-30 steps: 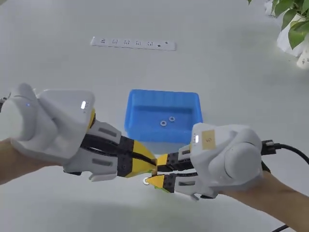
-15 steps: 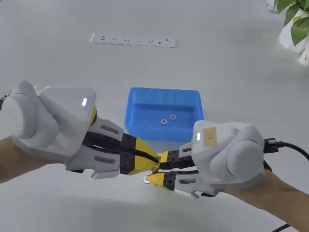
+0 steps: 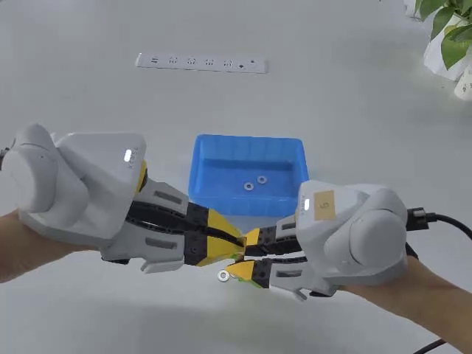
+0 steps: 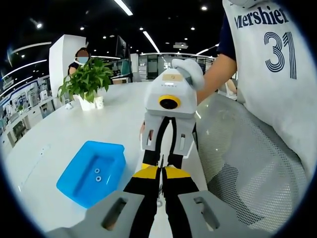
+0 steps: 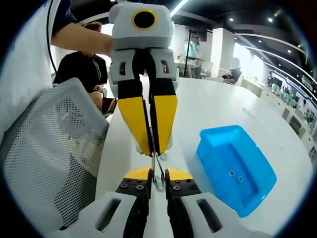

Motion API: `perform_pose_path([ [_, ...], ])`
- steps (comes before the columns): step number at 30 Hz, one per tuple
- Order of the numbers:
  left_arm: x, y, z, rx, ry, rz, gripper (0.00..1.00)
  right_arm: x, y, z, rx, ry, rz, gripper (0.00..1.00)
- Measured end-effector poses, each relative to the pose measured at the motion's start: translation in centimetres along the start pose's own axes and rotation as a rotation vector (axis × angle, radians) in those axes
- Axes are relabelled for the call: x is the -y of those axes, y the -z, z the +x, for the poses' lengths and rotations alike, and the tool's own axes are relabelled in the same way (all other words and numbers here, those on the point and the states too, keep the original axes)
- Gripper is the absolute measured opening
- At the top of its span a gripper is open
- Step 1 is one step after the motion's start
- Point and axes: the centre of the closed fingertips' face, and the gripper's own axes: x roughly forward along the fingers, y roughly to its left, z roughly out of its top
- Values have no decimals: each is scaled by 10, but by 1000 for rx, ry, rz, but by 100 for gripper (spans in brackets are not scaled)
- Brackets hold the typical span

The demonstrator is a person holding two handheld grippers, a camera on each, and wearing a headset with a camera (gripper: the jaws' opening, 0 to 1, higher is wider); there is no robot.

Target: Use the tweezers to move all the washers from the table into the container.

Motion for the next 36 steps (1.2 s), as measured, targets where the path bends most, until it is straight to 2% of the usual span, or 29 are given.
perform_pose_path([
  [11,1,6,-1,-3,-4,-16,5,-4,3,3,-8,-11,1,12],
  [29,0,0,1,1,-16,3,5,-3,3,5,-14,-14,-9,12],
  [36,-1,1,1,10,-22,-12,5,-1,5,5,-16,-10,-5,12],
])
